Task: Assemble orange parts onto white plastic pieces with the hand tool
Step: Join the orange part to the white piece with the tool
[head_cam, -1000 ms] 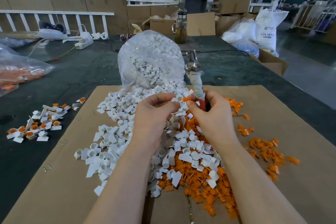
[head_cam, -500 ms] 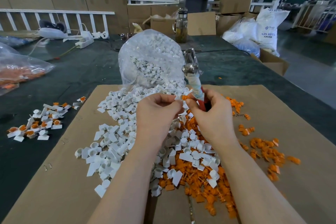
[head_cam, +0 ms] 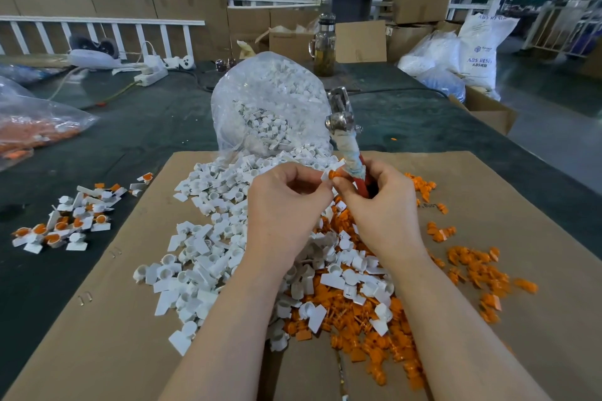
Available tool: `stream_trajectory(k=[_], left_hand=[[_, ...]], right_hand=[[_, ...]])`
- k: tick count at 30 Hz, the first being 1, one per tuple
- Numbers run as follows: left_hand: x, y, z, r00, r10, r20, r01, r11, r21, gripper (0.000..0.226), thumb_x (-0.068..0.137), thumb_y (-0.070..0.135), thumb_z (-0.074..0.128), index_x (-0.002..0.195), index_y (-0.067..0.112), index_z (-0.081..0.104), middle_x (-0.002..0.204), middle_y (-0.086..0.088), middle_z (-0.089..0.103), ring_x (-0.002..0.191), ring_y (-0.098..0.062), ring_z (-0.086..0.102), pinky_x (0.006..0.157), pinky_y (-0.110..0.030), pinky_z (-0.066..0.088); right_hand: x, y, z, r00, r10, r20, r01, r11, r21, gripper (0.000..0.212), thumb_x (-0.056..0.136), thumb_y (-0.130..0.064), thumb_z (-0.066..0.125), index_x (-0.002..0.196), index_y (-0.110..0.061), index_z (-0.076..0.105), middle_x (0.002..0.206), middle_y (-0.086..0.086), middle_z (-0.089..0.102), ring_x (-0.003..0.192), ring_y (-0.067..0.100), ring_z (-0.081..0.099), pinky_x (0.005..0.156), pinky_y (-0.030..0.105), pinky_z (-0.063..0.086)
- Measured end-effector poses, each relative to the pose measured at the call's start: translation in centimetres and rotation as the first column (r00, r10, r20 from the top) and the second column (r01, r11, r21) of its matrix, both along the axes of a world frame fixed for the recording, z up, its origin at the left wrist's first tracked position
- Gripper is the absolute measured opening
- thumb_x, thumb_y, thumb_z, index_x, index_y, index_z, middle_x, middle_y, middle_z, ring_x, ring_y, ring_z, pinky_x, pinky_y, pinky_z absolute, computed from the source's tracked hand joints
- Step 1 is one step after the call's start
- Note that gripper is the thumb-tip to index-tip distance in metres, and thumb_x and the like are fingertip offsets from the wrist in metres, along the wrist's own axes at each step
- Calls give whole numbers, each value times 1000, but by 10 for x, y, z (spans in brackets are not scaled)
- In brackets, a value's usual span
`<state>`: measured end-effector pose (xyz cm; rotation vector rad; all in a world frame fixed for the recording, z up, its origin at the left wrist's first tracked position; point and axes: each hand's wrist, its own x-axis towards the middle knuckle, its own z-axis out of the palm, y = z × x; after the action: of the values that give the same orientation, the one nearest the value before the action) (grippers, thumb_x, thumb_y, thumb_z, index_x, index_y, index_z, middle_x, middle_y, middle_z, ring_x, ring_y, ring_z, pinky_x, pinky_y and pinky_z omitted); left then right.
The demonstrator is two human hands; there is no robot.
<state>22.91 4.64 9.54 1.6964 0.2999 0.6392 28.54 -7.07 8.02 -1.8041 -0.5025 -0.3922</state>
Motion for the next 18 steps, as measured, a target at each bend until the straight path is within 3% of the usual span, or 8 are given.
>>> stream_trajectory(k=[7,18], left_hand=[[2,2,-3,999,-19,29,16,994,106,12,77,15,78,70,24,73,62,10,70,51,-2,62,50,-14,48],[5,1,-6,1000,-11,-1,11,997,74,12,77,18,78,71,24,70,65,11,70,55,1,61,53,-12,48]], right_hand=[[-1,-1,1,1000,1,9,-1,999,-38,31,85,-16,75,115,-11,68,86,-23,63,82,-18,60,66,0,43],[-2,-2,5,998,53,-23,-55,997,-62,25,87,-13,71,112,-14,69,83,-17,67,78,-9,64,62,5,47]])
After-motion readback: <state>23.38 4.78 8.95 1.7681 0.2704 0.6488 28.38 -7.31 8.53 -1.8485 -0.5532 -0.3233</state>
